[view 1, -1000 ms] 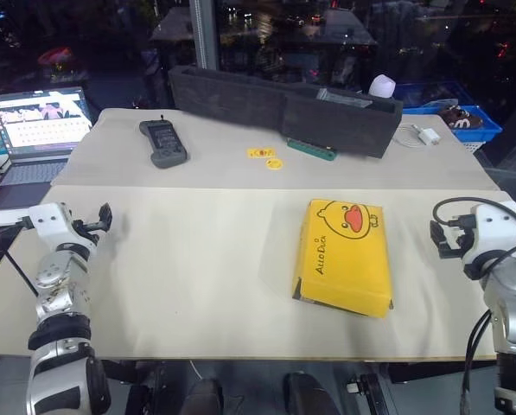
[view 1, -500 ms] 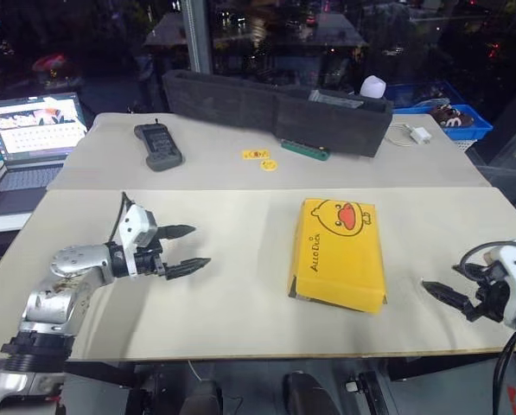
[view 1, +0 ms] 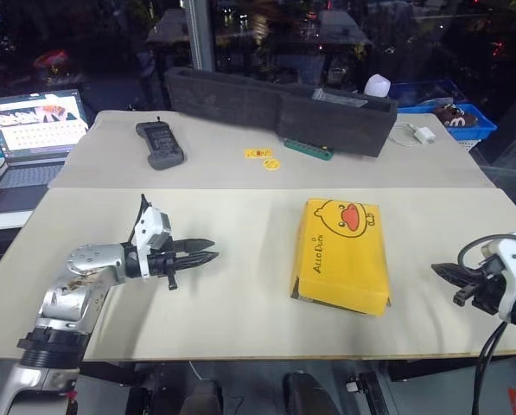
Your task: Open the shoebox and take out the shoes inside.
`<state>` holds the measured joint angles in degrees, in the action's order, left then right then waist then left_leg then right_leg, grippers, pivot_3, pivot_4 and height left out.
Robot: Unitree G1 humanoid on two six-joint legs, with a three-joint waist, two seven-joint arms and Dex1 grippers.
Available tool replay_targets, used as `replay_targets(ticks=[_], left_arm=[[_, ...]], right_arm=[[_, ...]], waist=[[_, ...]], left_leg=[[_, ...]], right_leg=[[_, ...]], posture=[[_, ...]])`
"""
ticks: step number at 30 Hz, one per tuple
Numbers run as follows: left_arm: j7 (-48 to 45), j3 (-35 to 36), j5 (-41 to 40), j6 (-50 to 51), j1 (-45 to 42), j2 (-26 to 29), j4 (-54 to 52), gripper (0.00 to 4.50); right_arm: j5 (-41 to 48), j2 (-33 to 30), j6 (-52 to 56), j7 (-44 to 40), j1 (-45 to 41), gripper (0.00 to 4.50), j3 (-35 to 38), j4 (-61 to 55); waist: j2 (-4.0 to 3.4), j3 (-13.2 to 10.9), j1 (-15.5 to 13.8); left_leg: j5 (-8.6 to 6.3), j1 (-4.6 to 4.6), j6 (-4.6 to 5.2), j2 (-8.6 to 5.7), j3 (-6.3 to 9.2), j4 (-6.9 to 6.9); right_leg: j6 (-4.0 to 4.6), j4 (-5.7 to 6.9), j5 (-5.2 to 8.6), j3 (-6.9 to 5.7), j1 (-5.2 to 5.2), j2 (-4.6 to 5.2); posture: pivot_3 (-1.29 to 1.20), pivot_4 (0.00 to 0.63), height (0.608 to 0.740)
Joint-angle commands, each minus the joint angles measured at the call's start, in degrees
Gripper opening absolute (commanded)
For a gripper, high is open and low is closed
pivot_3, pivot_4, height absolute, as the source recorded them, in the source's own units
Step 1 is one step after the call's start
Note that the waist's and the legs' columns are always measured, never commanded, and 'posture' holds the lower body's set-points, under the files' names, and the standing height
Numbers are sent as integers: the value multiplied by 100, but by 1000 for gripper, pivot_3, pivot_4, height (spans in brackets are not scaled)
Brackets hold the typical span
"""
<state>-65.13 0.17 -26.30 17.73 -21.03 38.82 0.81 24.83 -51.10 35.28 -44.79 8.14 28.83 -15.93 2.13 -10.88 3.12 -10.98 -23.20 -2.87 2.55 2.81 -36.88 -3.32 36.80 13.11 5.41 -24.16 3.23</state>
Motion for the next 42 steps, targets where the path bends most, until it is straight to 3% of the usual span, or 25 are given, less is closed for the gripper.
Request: replay_targets(ticks=[1,8,15,19,27,33,37,42], left_arm=[[115,-553,540,-388,-328,-374,197,129],[1,-1601,1422,-1265,-1272,-1610,1656,129],[16,-1880,1889,-1969,-2161,-2477,2891,129],[-50,-1894,1990,-2168,-2504,-2810,3302,129],[-329,-1532,1875,-1936,-2158,-2297,2600,129],[-301,-870,1592,-1139,-847,-1056,973,129],[-195,-399,1267,-542,-138,-479,124,129],[-50,-96,1264,-394,249,-112,-98,129]], right_arm=[[-211,-123,31,86,-104,0,-428,-339],[-693,-198,-17,162,-730,0,-1624,-490],[-1021,-111,-57,119,-1271,0,-2397,-494],[-1037,296,-4,49,-2134,0,-3010,-424],[-1629,893,-231,-139,-3308,0,-3944,167],[-1887,1925,-383,-362,-4223,0,-4729,635],[-1980,2186,-445,-504,-4277,0,-4904,685],[-2015,2264,-497,-576,-4249,0,-4915,736]], waist=[[0,0,-29],[0,0,-63],[1,0,-62],[1,0,12],[-1,0,106],[-2,0,222],[-2,0,238],[-2,0,98]], left_leg=[[0,1,0,-1,0,-1],[0,-15,0,-5,3,-4],[0,-19,0,-10,6,-10],[0,-10,1,-8,6,-9],[2,-17,3,-9,8,-7],[2,0,3,5,12,-1],[2,2,4,15,15,3],[2,0,3,15,15,0]], right_leg=[[0,0,0,0,2,0],[-6,-4,-4,2,-8,-1],[-9,-7,-5,3,-6,1],[-10,-2,-6,6,-2,-3],[-13,-2,-12,10,-11,-3],[-6,19,-12,11,-13,-17],[1,25,-7,7,-14,-23],[3,24,-6,0,-13,-21]], posture=[[0,150,715],[0,150,715],[0,150,715],[0,150,715],[0,150,715],[0,150,715],[0,150,715],[0,150,715]])
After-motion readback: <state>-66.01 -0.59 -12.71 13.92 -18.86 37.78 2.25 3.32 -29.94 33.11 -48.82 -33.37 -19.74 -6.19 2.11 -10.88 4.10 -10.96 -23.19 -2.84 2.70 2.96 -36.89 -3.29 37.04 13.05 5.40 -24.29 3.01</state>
